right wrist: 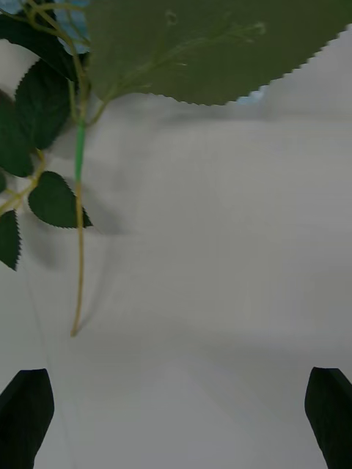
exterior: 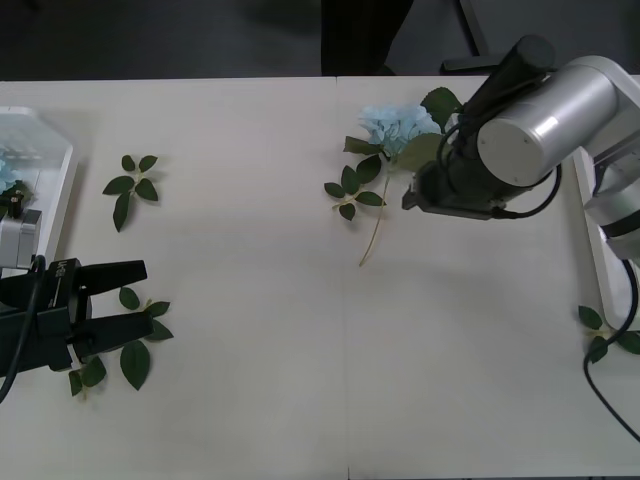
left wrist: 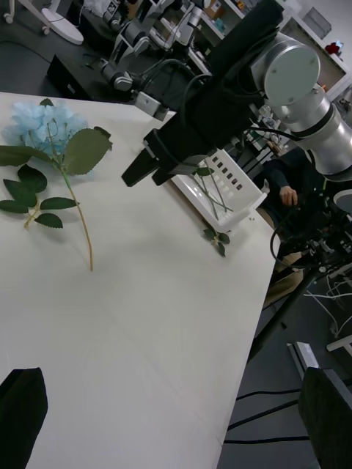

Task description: Place the red flowers into the right box and the blue flowers into the left box. If a person shows an open palm, hand one flower to the person first, then continue sorting.

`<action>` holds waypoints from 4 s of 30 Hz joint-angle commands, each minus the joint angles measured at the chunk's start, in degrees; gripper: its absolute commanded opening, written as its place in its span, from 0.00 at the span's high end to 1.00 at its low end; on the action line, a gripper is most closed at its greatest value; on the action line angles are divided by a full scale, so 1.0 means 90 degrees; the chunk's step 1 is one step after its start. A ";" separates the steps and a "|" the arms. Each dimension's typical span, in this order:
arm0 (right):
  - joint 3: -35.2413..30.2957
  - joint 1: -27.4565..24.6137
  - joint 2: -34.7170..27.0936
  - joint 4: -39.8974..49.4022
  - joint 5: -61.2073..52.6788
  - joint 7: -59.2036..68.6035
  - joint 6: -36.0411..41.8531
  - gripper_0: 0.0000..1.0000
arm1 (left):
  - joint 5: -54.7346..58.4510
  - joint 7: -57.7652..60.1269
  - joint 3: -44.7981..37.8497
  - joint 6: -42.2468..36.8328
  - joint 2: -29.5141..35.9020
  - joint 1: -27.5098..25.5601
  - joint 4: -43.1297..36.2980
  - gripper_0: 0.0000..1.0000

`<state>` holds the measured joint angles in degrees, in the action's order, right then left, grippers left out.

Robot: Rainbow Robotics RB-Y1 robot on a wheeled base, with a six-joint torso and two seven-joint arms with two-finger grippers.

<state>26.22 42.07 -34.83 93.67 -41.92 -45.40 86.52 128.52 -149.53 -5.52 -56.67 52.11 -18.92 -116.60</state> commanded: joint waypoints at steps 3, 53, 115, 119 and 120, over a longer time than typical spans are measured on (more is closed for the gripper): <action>-0.0042 0.0755 0.0940 -0.0925 0.0400 0.0699 -0.0600 0.00 | 0.0086 -0.0608 0.0076 0.0027 0.0245 0.0149 -0.0052 0.00; 0.0173 0.1790 0.2083 -0.4675 0.1806 0.0005 -0.2768 0.21 | 0.0086 -0.0608 0.0076 0.0027 0.0245 0.0149 -0.0052 0.00; -0.0471 0.0912 -0.0095 -0.1375 -0.7950 -0.8071 -0.3022 1.00 | 0.0320 -0.0608 0.0223 -0.0012 0.0274 0.0296 0.0162 0.00; -0.0471 0.0570 -0.0085 -0.0837 -0.7979 -0.8129 -0.3256 1.00 | 0.0466 -0.0608 0.0223 -0.0003 0.0460 0.0472 0.0123 0.00; -0.0471 0.0531 -0.0075 -0.0759 -0.7979 -0.8129 -0.3276 1.00 | 0.0476 -0.0608 0.0223 -0.0003 0.0479 0.0501 0.0114 0.00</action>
<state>23.24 48.54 -33.76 82.44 -112.75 -117.83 58.06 131.61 -149.56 -4.34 -56.67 53.01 -17.26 -115.25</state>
